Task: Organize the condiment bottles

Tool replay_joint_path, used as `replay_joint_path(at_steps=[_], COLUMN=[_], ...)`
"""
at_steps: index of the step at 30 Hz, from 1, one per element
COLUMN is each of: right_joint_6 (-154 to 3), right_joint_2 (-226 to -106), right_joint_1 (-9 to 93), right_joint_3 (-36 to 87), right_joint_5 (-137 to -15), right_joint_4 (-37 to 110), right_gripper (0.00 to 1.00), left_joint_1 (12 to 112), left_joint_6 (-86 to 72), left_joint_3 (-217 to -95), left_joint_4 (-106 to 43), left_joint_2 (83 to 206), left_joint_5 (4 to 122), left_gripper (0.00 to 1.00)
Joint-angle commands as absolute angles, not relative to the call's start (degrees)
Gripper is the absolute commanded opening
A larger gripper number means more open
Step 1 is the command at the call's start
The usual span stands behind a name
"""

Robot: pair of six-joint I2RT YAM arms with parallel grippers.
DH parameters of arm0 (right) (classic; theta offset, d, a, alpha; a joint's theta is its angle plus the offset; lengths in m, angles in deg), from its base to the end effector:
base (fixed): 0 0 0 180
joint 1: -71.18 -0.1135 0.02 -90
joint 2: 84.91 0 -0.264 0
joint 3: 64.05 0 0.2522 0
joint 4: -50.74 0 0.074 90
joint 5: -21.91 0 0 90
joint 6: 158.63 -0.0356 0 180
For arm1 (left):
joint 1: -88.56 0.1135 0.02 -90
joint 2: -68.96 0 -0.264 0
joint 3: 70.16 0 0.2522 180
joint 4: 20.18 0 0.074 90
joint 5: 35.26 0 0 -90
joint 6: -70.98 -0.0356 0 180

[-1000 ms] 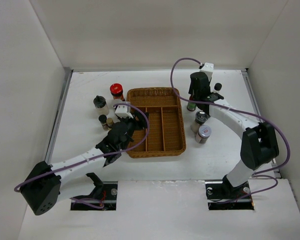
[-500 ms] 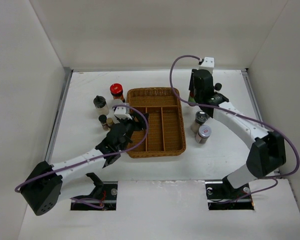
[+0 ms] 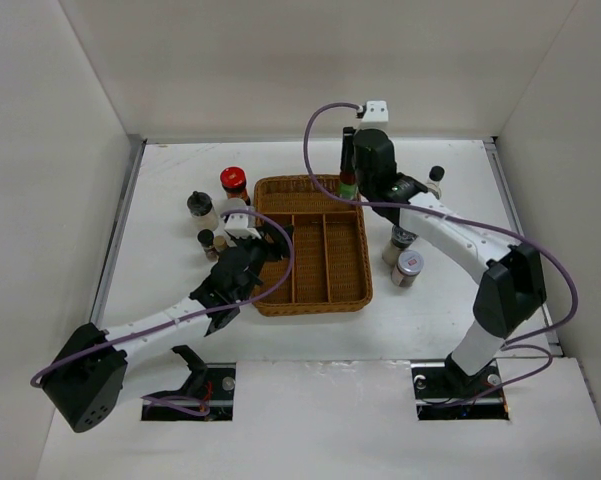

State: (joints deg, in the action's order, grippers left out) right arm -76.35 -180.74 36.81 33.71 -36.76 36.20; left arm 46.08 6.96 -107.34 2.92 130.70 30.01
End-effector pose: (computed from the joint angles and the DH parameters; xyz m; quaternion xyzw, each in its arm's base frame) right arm 0.3412 0.2110 0.3618 -0.0089 0.7702 0.0195 0.6375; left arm 0.1802 -0.1448 0.2385 -0.0476 0.7137 -0.2568 0.6500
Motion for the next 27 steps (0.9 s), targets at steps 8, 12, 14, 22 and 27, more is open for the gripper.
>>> replay_joint_path(at_steps=[8,12,14,22,27], right_joint_6=[-79.3,-79.3,-79.3,-79.4,-79.6], right_joint_2=[-186.2,-186.9,-186.9,-188.7,-188.5], right_joint_1=[36.1,36.1,36.1,36.1,36.1], right_joint_3=[36.9,37.2,36.6,30.6,28.4], right_joint_5=[-38.6,-38.6,-38.6,-38.9,-38.9], right_joint_4=[48.8,49.9,50.5,53.8,54.6], right_gripper=[0.28,0.29,0.30,0.37,0.42], left_joint_1=[46.9,47.1,47.1,47.6,47.7], left_joint_6=[7.5,7.5,7.5,7.7,7.9], left_joint_3=[-106.7,-106.5,-106.6,-106.3,-106.1], left_joint_4=[7.1,7.6,7.6,9.0,9.4], left_joint_2=[131.4,132.2,132.1,132.9,133.0], left_joint_5=[31.5,31.5,31.6,32.7,33.1], left_gripper=[0.64,0.64,0.64,0.66,0.66])
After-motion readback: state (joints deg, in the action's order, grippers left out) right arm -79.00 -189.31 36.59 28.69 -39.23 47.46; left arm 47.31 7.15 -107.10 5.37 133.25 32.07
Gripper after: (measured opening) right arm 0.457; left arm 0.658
